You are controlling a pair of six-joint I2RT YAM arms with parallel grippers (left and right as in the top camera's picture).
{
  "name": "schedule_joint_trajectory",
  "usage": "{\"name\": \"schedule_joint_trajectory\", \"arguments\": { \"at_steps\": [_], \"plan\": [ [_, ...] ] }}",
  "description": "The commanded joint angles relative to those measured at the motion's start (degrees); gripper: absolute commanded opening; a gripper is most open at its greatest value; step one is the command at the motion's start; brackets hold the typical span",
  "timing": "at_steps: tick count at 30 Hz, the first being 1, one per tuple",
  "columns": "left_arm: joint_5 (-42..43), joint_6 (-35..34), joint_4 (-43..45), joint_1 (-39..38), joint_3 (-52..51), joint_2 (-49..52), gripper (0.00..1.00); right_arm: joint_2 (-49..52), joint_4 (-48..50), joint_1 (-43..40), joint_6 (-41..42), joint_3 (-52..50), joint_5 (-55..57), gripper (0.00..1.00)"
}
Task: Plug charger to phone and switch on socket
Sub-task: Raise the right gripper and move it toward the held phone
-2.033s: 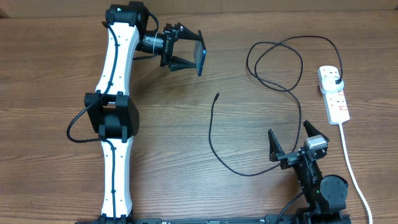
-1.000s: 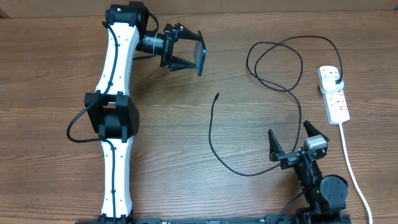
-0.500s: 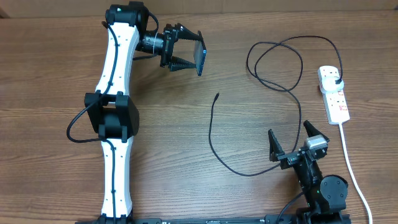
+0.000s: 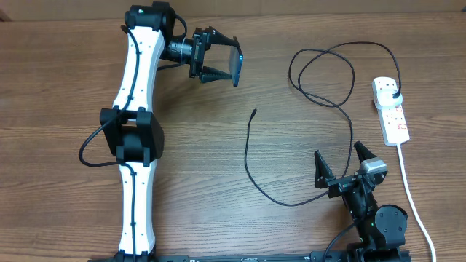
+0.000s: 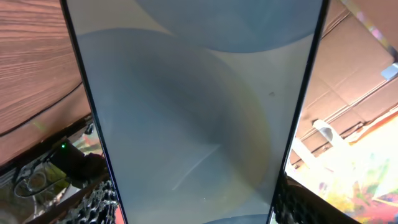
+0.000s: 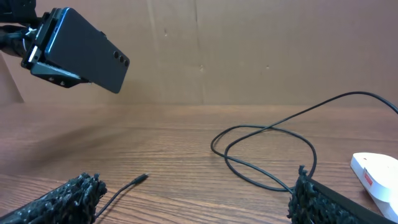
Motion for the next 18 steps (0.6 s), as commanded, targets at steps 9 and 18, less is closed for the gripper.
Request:
{"name": "schedule_joint_trajectory", "arguments": {
  "at_steps": [9,18],
  "plan": [
    [2.6,3.2,-0.2,-2.0,1.7,0.4,0.04,-0.6,-1.4,0.3,10.7,0.5,-0.5,1.0],
    [-9.1,-3.5,-0.2,-2.0,1.7,0.4,0.04,1.6,-9.8,0.3,11.4,10.1,-1.3,1.0]
  ]
}}
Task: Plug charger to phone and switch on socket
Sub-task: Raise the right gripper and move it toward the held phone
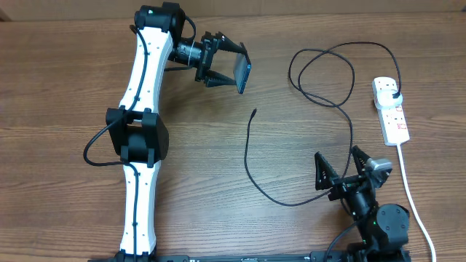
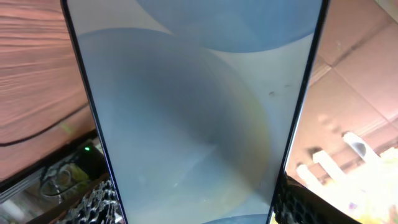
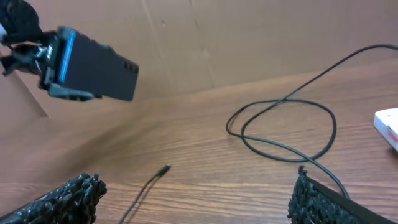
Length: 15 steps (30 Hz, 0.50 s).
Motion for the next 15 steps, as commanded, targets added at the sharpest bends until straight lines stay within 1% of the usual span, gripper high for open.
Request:
{"name": "schedule_joint_trajectory", "arguments": {
  "at_steps": [1,2,6,11,15],
  "plan": [
    [-4.6,-3.8,-0.2,0.0,1.7,0.4,0.04,2.2,-1.3,0.3,2.1,6.3,-0.4,1.0],
    [-6.6,-4.7,-0.2,0.0,1.7,0.4,0.04,4.3,-2.0,0.3,3.5,8.5,-0.5,1.0],
    [-12.2,-6.6,-0.2,0.0,1.7,0.4,0.04,10.7,-3.9,0.3,3.9,13.7,-3.8,1.0],
    [-18.8,-10.0,-0.2,0.0,1.7,0.4,0.04,21.4,-6.0,0.3,6.4,20.4,-6.5,1.0],
    [-24.6,-12.8,-0.2,0.0,1.7,0.4,0.04,33.9,-7.8,0.3,6.4,27.6,-13.3,1.0]
  ]
}}
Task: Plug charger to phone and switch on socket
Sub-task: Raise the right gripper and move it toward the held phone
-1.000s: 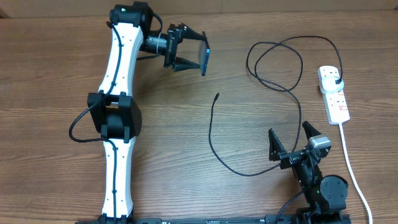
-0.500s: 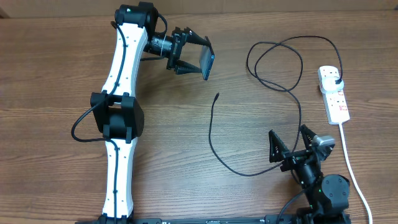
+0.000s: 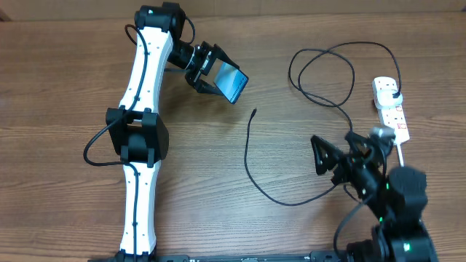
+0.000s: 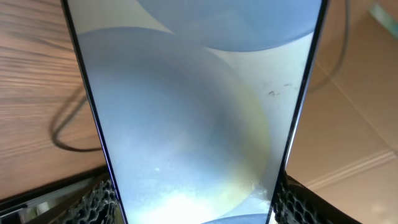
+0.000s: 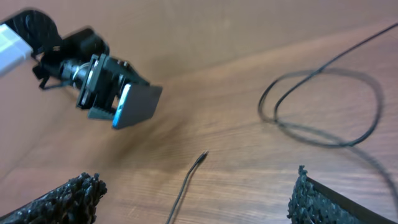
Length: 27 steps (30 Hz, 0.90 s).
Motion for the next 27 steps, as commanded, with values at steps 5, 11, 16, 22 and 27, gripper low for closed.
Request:
{"name": "schedule_joint_trajectory", "arguments": {
  "at_steps": [5,11,16,22,27],
  "plan": [
    [-11.1,-6.3,-0.2,-0.1,1.7,0.4,0.04,20.2,-2.7,0.3,0.9,11.9,-16.4,1.0],
    [-18.2,-8.7,-0.2,-0.1,1.7,0.4,0.04,32.9,-2.4,0.3,0.9,16.3,-25.7,1.0],
    [-24.6,-12.5,-0.2,-0.7,1.7,0.4,0.04,39.8,2.7,0.3,1.0,16.7,-33.0,1.0],
    [-30.7,-15.2,-0.2,-2.6,1.7,0.4,0.04,44.7,10.0,0.3,3.8,16.7,-33.7,1.0],
    [-33.8,-17.1,-0.2,-4.3,1.7,0.4,0.04,47.8,16.1,0.5,14.9,16.7,-31.3,1.0]
  ]
}}
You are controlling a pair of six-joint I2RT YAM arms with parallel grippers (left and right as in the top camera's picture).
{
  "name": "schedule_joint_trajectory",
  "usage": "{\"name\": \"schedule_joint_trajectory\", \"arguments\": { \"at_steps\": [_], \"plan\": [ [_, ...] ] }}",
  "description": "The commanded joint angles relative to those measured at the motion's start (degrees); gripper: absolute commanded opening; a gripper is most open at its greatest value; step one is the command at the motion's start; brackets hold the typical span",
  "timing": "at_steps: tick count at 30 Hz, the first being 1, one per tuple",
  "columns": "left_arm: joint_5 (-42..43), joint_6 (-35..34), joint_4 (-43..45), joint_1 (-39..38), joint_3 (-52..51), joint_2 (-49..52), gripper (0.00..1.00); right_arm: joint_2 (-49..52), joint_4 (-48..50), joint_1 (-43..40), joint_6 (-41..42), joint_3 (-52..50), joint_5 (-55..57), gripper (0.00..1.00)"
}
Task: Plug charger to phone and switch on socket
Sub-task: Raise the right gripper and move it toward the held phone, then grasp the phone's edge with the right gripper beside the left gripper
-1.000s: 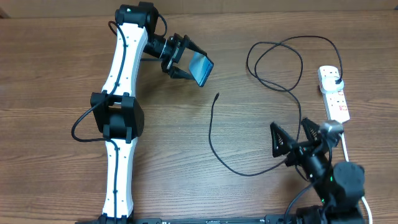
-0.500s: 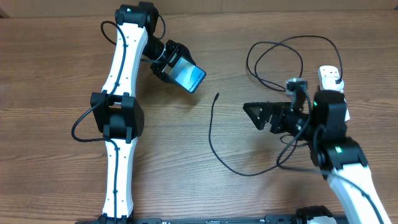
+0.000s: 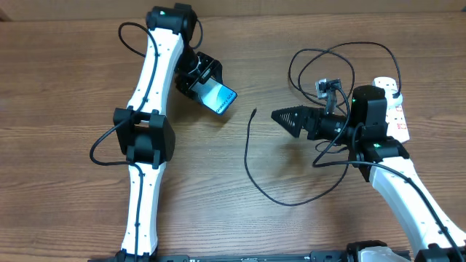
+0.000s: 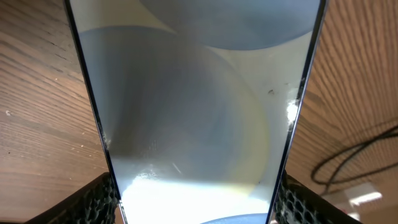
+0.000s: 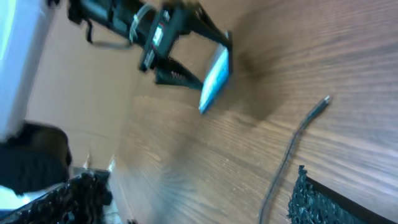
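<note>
A dark phone (image 3: 220, 97) with a lit screen is held low over the table at the back, my left gripper (image 3: 205, 86) shut on it. Its screen (image 4: 193, 106) fills the left wrist view between my pads (image 4: 93, 200). The black charger cable (image 3: 247, 156) lies across the middle, its plug tip (image 3: 253, 111) free on the wood to the phone's right. My right gripper (image 3: 281, 116) hangs open just right of that tip. In the right wrist view the phone (image 5: 216, 71) and plug tip (image 5: 321, 104) show ahead of it. The white socket strip (image 3: 400, 125) lies at the far right.
The cable loops in coils (image 3: 320, 69) behind my right arm and runs to the strip. A white lead (image 3: 412, 191) trails from the strip toward the front edge. My left arm (image 3: 149, 109) stretches down the table's left side.
My right arm has left the front right corner and now reaches left, its open gripper near the plug tip. The phone sits lower and slightly further left, screen tilted upward.
My left gripper held the phone up on edge at the back while my right arm rested at the front right. The phone came right and tilted. Then my right arm rose. Now it points at the cable tip, with the phone low beside it.
</note>
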Motion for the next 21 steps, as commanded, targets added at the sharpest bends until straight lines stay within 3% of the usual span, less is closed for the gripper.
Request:
{"name": "schedule_joint_trajectory", "arguments": {
  "at_steps": [1,4,6,10,21],
  "plan": [
    [-3.1,-3.1,-0.2,-1.3,1.7,0.4,0.04,1.7,2.1,0.6,8.3,1.8,2.7,1.0],
    [-3.1,-3.5,-0.2,-1.7,1.7,0.4,0.04,2.6,2.1,1.4,11.2,1.8,7.2,1.0],
    [-2.8,-3.5,-0.2,-2.0,1.7,0.4,0.04,3.3,2.2,2.3,11.9,1.8,9.7,0.92],
    [-1.4,-3.6,-0.2,-2.6,1.7,0.4,0.04,5.2,3.2,5.5,17.3,1.8,16.8,0.9],
    [2.2,-3.5,-0.2,-3.7,1.7,0.4,0.04,10.4,11.3,12.8,23.0,1.8,22.1,0.82]
  ]
}}
